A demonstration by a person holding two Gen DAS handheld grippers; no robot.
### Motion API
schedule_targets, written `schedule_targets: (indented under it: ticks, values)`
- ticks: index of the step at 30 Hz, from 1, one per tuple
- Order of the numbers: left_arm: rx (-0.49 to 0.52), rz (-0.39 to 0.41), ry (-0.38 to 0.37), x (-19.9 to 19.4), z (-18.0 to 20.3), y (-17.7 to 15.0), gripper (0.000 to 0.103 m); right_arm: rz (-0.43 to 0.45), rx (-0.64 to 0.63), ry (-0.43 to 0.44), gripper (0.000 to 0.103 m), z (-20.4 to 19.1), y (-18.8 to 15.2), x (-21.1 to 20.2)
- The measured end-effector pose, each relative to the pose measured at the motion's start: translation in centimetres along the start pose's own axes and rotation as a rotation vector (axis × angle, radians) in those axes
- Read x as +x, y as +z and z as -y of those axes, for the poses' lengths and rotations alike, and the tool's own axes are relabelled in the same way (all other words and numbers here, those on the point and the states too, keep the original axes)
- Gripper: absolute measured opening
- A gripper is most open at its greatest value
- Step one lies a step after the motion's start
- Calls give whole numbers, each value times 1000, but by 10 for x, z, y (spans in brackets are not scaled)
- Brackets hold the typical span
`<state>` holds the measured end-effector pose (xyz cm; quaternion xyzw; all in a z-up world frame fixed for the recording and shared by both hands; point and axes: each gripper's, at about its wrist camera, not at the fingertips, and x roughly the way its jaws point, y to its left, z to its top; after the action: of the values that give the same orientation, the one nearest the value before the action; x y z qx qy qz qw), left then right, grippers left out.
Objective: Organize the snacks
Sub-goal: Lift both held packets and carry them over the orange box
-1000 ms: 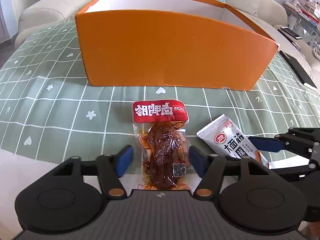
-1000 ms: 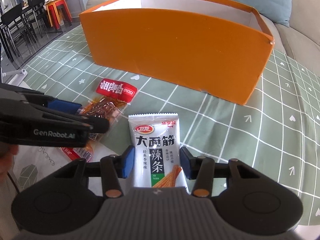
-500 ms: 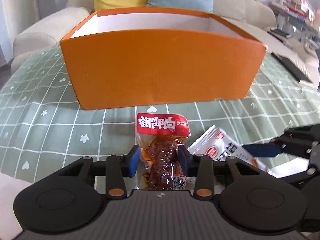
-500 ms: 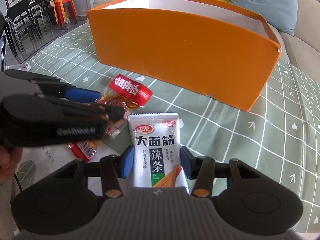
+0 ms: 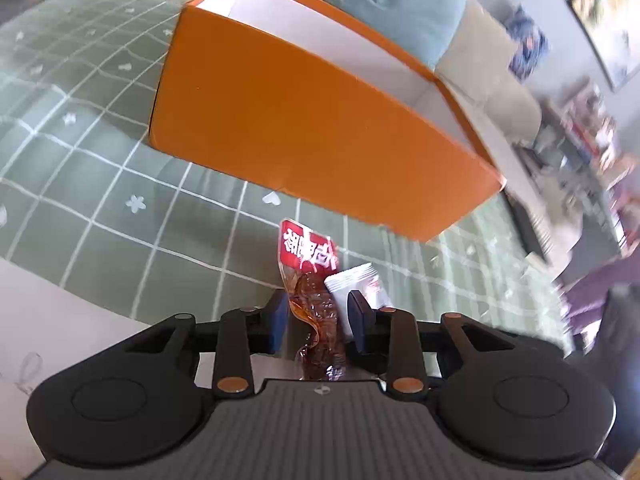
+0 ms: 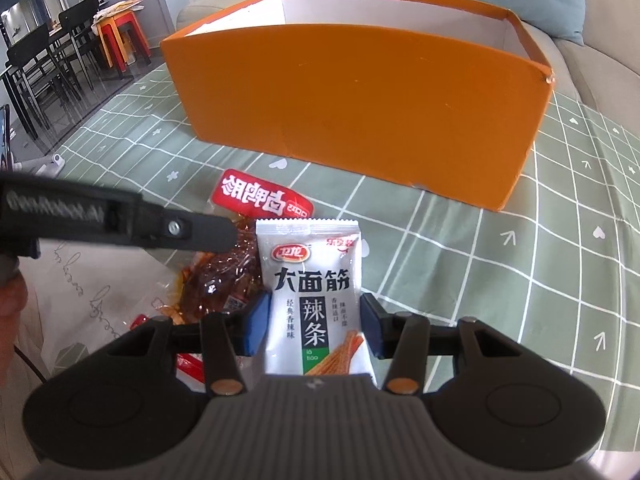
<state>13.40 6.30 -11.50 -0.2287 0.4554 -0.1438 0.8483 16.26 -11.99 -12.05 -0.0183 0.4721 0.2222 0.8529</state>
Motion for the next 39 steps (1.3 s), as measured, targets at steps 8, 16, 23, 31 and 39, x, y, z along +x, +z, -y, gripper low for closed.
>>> schedule_targets:
  ticks: [8, 16, 23, 31, 39]
  values:
    - [-51, -56, -60, 10, 7, 3, 36, 3, 67, 27, 47, 9, 0, -1]
    - [33, -83, 79, 22, 16, -7, 22, 5, 42, 24, 47, 5, -2, -3]
    - [107, -54, 139, 15, 29, -9, 21, 3, 75, 29, 46, 8, -1, -2]
    - [222, -30, 245, 3, 37, -2, 20, -17, 141, 18, 46, 17, 1, -7]
    - [261, 2, 289, -19, 38, 5, 19, 21, 119, 1, 45, 10, 8, -28]
